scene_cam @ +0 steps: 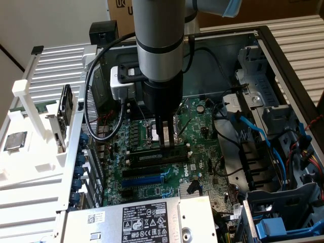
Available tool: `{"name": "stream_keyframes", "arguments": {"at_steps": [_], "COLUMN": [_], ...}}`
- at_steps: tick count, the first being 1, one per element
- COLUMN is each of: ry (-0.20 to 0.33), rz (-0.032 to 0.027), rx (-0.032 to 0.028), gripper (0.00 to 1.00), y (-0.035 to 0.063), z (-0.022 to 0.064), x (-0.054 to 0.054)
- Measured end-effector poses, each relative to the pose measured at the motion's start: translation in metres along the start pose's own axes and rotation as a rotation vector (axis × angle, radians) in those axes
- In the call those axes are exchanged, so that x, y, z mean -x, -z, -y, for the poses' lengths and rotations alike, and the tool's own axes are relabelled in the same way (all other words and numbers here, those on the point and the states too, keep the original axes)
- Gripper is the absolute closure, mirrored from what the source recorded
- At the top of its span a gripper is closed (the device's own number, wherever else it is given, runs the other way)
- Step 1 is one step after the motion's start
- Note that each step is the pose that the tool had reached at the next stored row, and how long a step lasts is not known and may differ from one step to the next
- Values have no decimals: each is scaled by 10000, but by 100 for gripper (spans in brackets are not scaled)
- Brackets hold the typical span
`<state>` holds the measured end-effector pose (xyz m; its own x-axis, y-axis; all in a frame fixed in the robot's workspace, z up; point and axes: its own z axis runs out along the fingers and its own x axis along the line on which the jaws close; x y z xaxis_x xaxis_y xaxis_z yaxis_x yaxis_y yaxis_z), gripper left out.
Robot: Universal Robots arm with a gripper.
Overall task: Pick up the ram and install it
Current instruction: 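Insert the ram into the slot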
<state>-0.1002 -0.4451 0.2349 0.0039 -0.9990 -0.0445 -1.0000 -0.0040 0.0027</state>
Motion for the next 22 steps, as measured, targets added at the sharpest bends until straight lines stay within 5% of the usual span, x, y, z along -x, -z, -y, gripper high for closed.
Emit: {"name": "stream_keyframes", "arguments": {"at_steps": [15, 22], "ry": [8, -12], "rz": [-1, 0], "rx": [-18, -117], "gripper": [88, 88], "y": [51, 50], "z": [-1, -19], "x": [5, 26]}}
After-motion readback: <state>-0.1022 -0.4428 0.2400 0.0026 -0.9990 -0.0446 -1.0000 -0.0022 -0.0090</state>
